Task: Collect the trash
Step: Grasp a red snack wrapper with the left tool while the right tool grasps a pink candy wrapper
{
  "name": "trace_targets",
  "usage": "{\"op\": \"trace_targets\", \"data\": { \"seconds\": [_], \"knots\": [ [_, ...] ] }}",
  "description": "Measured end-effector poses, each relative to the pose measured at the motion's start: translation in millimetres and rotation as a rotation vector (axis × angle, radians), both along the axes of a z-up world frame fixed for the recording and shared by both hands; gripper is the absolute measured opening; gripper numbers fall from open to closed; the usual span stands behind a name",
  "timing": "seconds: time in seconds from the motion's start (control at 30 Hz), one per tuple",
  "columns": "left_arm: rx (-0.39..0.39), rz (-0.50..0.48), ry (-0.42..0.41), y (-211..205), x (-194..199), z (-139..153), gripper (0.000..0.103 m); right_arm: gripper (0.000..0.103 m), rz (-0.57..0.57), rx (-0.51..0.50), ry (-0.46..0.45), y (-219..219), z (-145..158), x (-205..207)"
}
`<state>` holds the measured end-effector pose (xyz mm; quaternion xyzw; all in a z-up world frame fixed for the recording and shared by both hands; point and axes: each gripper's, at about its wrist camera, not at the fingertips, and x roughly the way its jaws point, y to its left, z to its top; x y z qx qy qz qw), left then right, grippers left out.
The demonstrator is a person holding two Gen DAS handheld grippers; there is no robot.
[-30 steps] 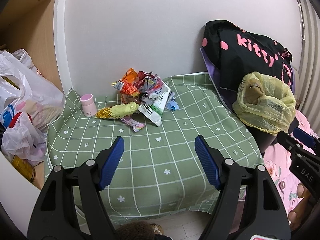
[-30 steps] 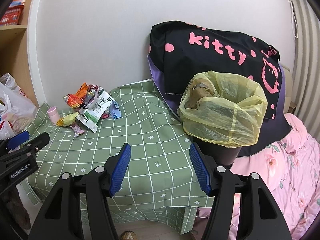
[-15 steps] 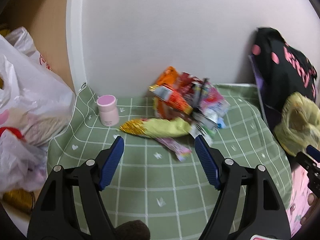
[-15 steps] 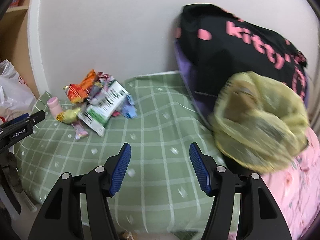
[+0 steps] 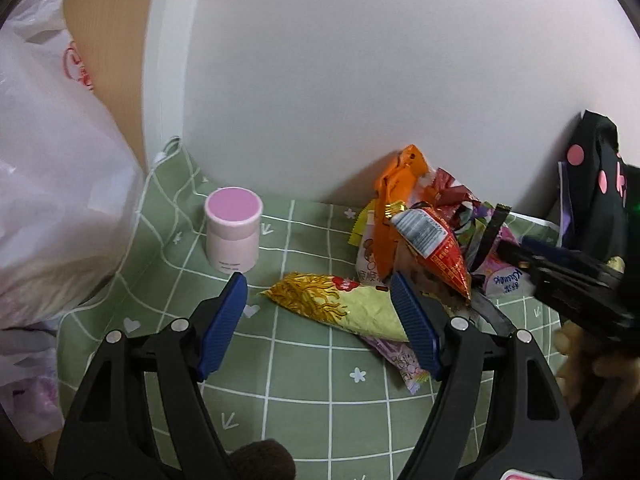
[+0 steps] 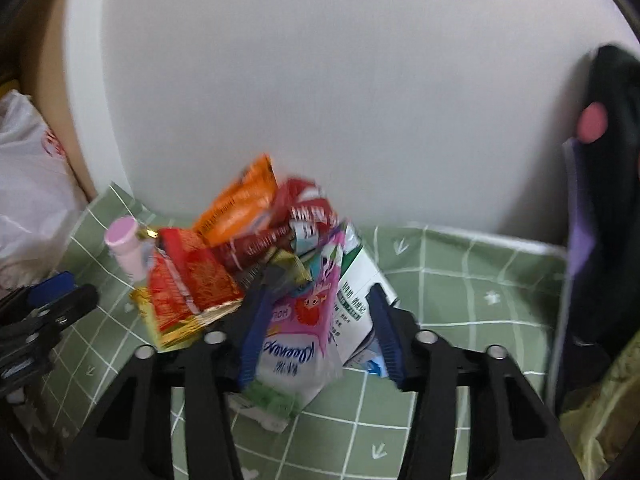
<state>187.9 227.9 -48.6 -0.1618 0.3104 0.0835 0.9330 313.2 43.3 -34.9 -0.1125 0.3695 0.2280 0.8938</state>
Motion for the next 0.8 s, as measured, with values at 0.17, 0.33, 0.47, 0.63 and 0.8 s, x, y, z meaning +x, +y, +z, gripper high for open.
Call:
{"op": "trace_targets", "data": {
  "seconds": [0.17, 0.33, 0.47, 0.63, 0.8],
  "knots": [
    [-0.017, -0.06, 0.034, -3.6, 9.8, 4.3, 0.07, 0.007, 0.006, 0.087, 0.116, -28.6, -8.4, 2.5],
    [-0.058, -0.089, 0.056, -6.5, 4.8, 5.6, 0.07, 0.004, -0.014, 0.115, 0.098, -74.8, 2.5, -7.5],
    [0.014, -0.109, 0.073, -21.0, -5.1, 2.8, 0.07, 0.004, -0.052, 0.118, 0.067, -112.3, 8.1, -19.1],
    [-0.027, -0.091, 0.111, -14.1, -11.8, -6.6, 0.07, 0.004, -0.121, 0.108, 0.092, -151.8, 0.3, -35.7],
    [-0.067, -0.044, 0.115, 4.3, -8.0, -9.6, 0.067, 0.004, -0.135, 0.116, 0.142, -160.6, -17.3, -48.8]
  ]
}}
